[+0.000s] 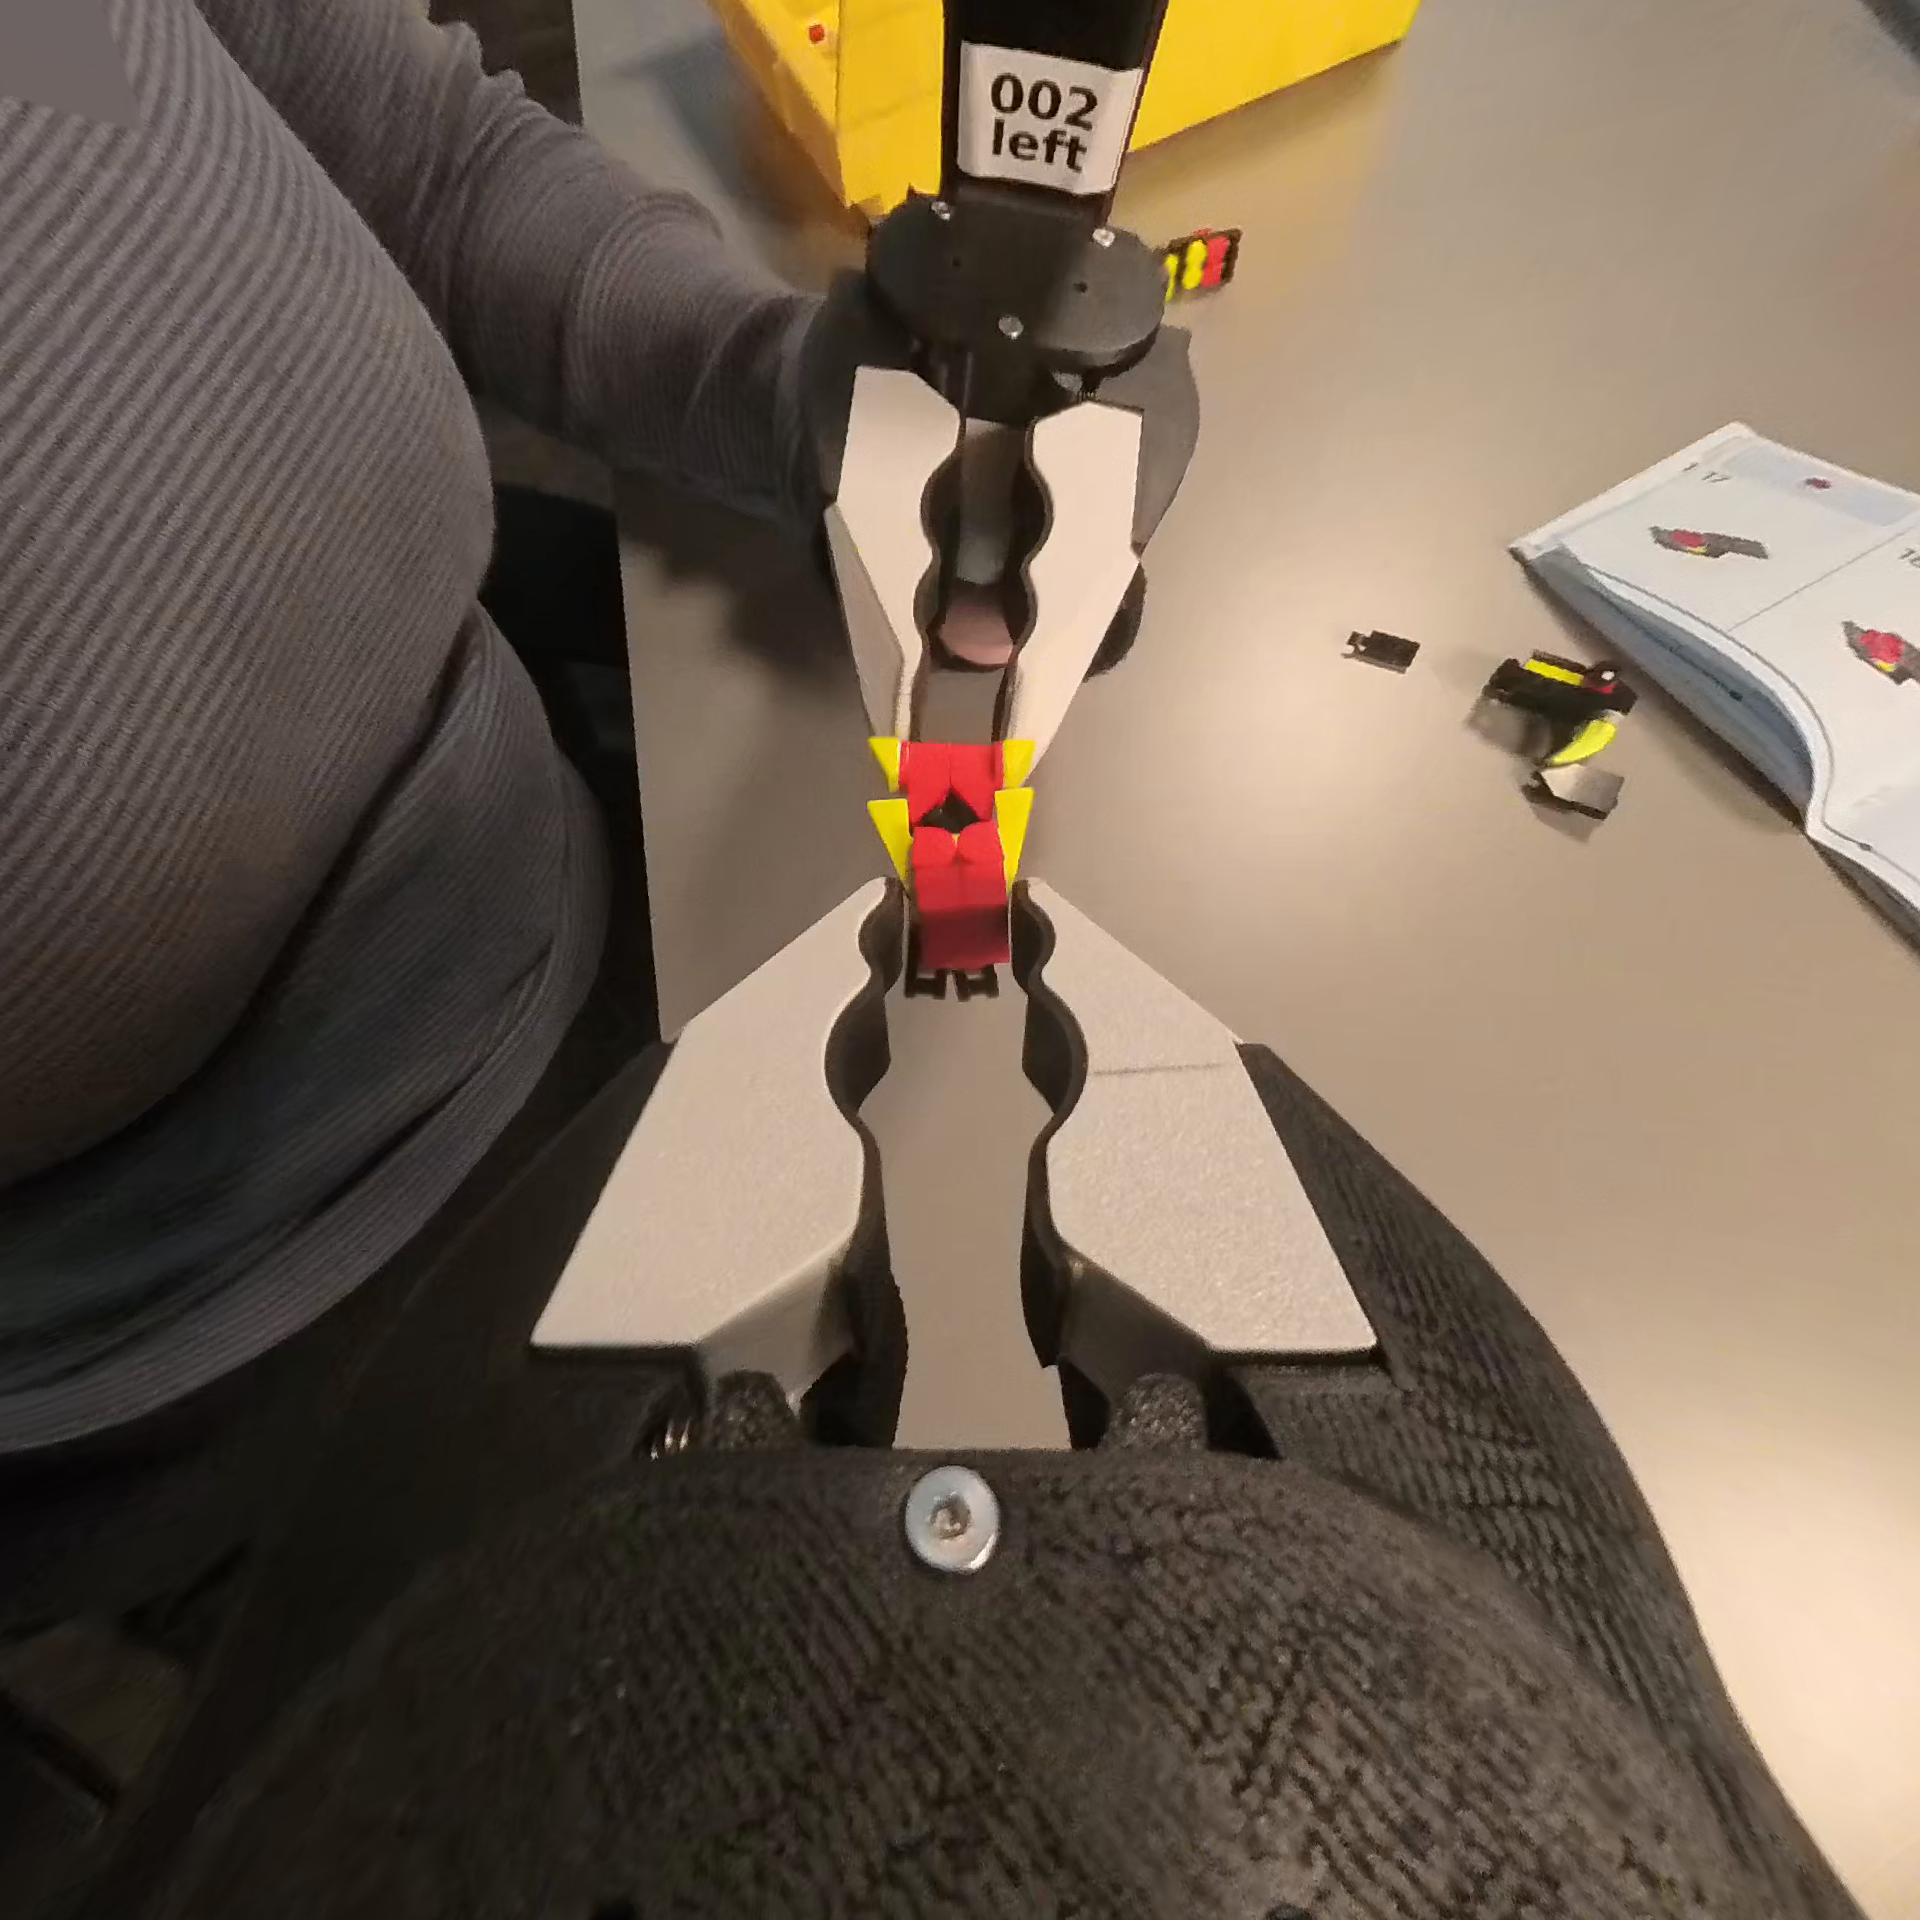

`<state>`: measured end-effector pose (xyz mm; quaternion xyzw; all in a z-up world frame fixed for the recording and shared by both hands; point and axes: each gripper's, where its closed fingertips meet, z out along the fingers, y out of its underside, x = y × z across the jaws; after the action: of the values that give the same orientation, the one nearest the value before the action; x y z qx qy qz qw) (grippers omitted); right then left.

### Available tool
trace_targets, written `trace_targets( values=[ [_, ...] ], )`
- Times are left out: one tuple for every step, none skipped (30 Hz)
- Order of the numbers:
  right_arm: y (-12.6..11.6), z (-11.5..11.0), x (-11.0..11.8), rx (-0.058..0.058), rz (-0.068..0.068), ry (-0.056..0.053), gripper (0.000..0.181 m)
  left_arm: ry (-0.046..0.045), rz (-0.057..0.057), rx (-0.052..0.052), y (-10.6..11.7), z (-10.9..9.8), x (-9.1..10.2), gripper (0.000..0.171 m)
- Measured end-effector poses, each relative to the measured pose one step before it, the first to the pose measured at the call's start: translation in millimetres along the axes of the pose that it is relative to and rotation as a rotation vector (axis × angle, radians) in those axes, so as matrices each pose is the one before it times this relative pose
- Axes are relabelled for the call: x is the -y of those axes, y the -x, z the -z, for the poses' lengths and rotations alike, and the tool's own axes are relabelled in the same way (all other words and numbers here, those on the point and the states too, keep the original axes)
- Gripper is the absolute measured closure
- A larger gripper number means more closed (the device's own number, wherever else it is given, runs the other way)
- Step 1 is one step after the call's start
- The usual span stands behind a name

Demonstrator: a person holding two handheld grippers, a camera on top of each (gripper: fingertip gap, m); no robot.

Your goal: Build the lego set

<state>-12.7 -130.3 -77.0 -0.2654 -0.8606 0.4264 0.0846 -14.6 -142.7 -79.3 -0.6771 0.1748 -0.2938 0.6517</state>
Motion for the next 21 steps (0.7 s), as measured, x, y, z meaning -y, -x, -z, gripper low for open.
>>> trace_targets(
  values=[
    [0.04,-0.57,-0.04,0.0049,-0.0021,0.0055,0.162,0.00082,-0.0012,0.0012,0.09,-0.07,-0.04,0.156],
    [-0.01,-0.37,-0.07,0.0035,-0.0024,0.0054,0.162,0.00048,-0.0006,0.0013,0.01,-0.01,-0.1,0.156],
    [-0.28,-0.07,-0.09,0.0009,-0.0022,0.0042,0.162,-0.00092,-0.0003,0.0017,0.35,0.14,0.15,0.156],
    [-0.17,0.14,0.49,0.0005,-0.0016,-0.0005,0.162,-0.00147,0.0003,0.0001,0.09,0.1,0.23,0.156],
    [-0.19,0.11,0.62,-0.0008,-0.0015,-0.002,0.162,-0.00232,0.0005,0.0001,0.11,0.18,0.25,0.156],
    [-0.2,0.12,0.23,-0.0017,-0.0023,-0.0006,0.162,-0.00134,0.0013,0.0008,0.17,0.03,0.22,0.156],
    [-0.12,-0.08,-0.02,-0.0008,-0.0027,0.0013,0.162,0.00014,0.0006,0.0003,0.14,-0.01,0.0,0.156],
    [0.09,-0.14,-0.34,0.0,-0.0011,0.0023,0.162,0.00082,-0.0008,0.0001,-0.09,-0.07,-0.15,0.156],
    [0.13,-0.03,0.04,-0.0005,0.0003,-0.0005,0.162,0.00061,-0.0013,0.0005,0.01,-0.08,-0.11,0.156],
    [-0.03,0.2,0.45,-0.0011,-0.0008,-0.0044,0.162,-0.00122,-0.0012,0.0008,0.0,0.01,0.14,0.156],
    [-0.03,0.27,0.71,-0.0001,-0.0036,-0.0062,0.162,-0.00044,-0.0001,-0.0001,-0.07,0.05,0.05,0.156],
    [-0.35,0.29,0.47,-0.001,-0.0052,-0.0045,0.162,0.00058,0.0004,0.0011,0.19,-0.04,-0.07,0.156],
    [-0.13,0.11,0.1,-0.0009,-0.0042,-0.0018,0.162,0.00053,-0.0005,0.0013,0.06,-0.09,-0.1,0.156],
    [0.15,-0.21,-0.16,-0.0003,-0.0016,0.0007,0.162,-0.00036,-0.0012,0.0003,-0.01,-0.01,0.03,0.156],
    [-0.06,-0.39,-0.52,-0.0026,0.0009,0.0033,0.162,-0.00051,0.0002,0.0009,0.13,0.1,0.08,0.156],
    [-0.03,-0.4,-0.82,-0.0035,0.0025,0.005,0.162,-0.00023,0.0011,0.0002,0.12,0.11,-0.04,0.156],
    [0.27,-0.32,-0.74,-0.0017,0.0032,0.0047,0.162,0.00157,0.0006,-0.0018,-0.19,-0.19,-0.21,0.156],
    [0.12,-0.05,-0.4,-0.0019,0.003,0.0029,0.162,0.00069,-0.0013,0.0001,-0.05,-0.08,-0.13,0.156],
    [0.16,-0.05,-0.27,-0.001,0.0014,0.0015,0.162,0.00101,-0.0017,0.0005,-0.12,-0.04,-0.09,0.156],
    [0.12,0.01,-0.31,0.0003,-0.0004,0.002,0.162,0.00126,-0.0007,-0.0002,-0.07,-0.11,-0.2,0.156],
    [0.02,-0.06,-0.37,0.0001,0.0004,0.0019,0.162,0.00082,-0.0005,0.0002,-0.02,-0.14,-0.13,0.156]
  ],
)
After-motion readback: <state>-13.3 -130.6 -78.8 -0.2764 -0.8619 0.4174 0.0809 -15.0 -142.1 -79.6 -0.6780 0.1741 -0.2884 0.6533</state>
